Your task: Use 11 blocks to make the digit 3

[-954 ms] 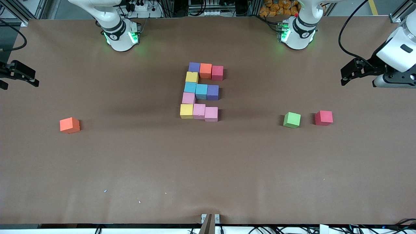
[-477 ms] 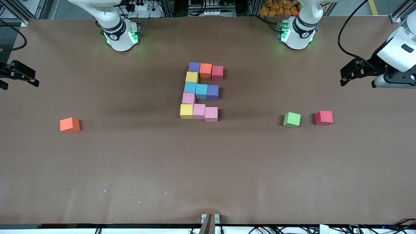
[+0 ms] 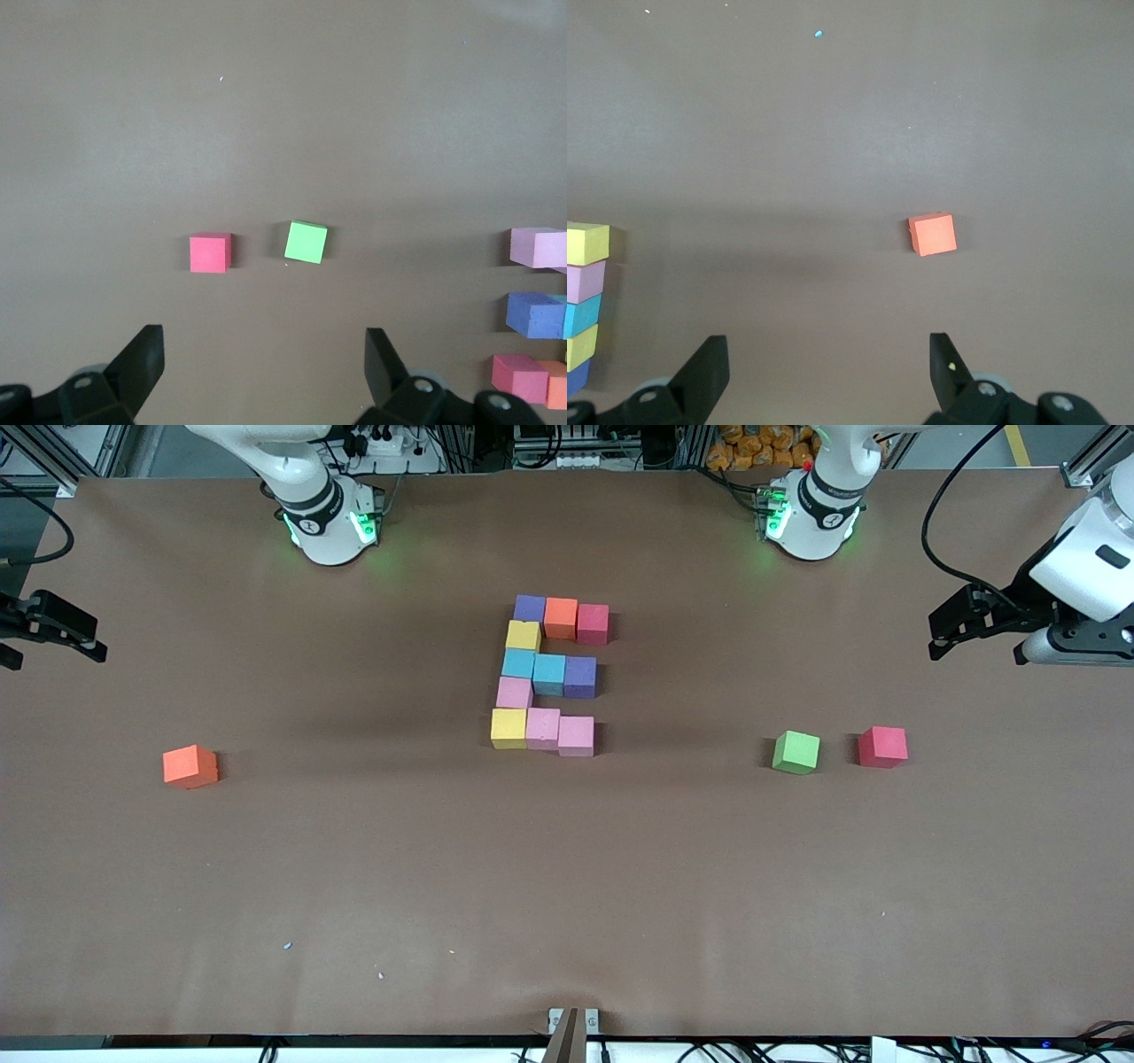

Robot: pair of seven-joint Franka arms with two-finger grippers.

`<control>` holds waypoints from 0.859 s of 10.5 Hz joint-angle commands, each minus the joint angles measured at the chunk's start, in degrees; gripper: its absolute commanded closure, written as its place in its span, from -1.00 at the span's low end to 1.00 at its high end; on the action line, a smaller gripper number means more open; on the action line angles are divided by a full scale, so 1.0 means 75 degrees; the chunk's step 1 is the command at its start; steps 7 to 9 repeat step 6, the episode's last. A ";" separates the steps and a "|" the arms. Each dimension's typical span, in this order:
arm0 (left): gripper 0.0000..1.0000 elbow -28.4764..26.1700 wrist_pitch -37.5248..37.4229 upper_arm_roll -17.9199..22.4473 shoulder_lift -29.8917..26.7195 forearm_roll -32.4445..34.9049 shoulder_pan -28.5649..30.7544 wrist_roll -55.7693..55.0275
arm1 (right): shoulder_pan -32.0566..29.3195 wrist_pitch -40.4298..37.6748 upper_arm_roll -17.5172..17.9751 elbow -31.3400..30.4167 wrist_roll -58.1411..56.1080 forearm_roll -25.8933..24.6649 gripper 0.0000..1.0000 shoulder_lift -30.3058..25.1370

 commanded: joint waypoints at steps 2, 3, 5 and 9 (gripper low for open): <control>-1.00 0.0027 -0.0028 0.0014 -0.0008 -0.0091 0.0050 0.0137 | -0.0053 -0.0046 0.0026 -0.0027 0.0012 0.0010 -1.00 -0.0047; -1.00 0.0015 -0.0063 0.0014 -0.0019 -0.0091 0.0050 0.0137 | -0.0053 -0.0058 0.0026 -0.0027 0.0012 0.0010 -1.00 -0.0047; -1.00 0.0027 -0.0052 0.0014 0.0004 -0.0091 0.0073 0.0137 | -0.0053 -0.0081 0.0026 -0.0027 0.0024 0.0010 -1.00 -0.0047; -1.00 0.0039 -0.0052 0.0014 0.0004 -0.0079 0.0085 0.0137 | -0.0064 -0.0082 0.0026 -0.0027 0.0012 0.0010 -1.00 -0.0047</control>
